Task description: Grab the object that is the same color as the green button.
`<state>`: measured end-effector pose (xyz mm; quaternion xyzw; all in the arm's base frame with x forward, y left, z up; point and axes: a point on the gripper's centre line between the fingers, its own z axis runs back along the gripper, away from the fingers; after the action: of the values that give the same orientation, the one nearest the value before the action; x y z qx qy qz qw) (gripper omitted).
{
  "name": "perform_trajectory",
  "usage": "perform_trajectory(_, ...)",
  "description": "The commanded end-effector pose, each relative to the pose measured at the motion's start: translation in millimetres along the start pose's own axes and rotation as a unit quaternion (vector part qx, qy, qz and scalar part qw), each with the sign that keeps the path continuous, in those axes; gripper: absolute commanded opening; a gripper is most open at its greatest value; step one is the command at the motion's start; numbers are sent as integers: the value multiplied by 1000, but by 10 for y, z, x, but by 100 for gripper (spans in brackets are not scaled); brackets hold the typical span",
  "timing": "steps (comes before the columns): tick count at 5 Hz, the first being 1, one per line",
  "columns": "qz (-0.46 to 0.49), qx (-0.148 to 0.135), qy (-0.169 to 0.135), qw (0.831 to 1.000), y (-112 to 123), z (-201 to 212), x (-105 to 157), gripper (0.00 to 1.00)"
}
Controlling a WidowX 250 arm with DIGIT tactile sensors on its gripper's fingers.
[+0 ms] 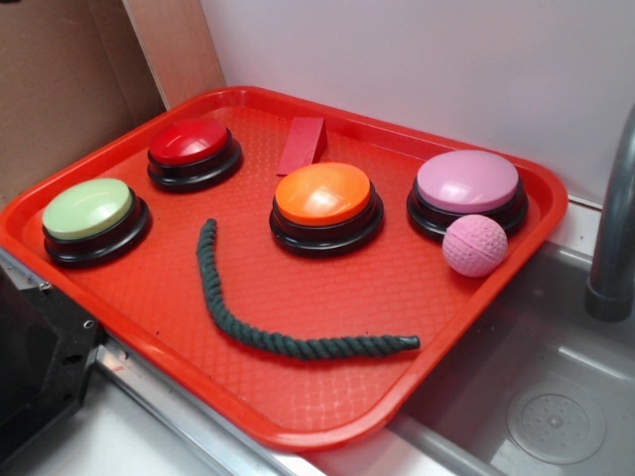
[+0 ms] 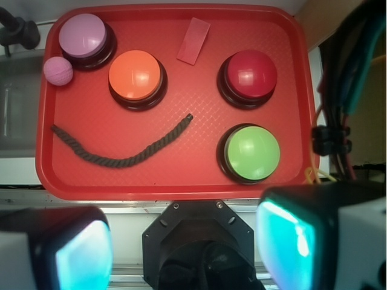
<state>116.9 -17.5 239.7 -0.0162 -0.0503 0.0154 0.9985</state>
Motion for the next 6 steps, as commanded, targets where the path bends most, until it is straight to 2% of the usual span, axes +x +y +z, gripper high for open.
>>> perform_trajectory(1, 0, 0, 0, 1000, 0, 0, 0, 100)
perform_trajectory(2, -103, 5, -1, 995, -205, 85, 387, 100)
perform_trajectory(3, -202, -4, -16, 979, -610, 167, 603, 100)
perform_trajectory(4, -313, -21, -11, 949, -974, 104, 522, 100)
perform_trajectory(5, -432, -1, 20, 902, -1249, -63, 488, 100)
perform_trajectory(6, -541, -12, 21, 841, -1321, -234, 329, 100)
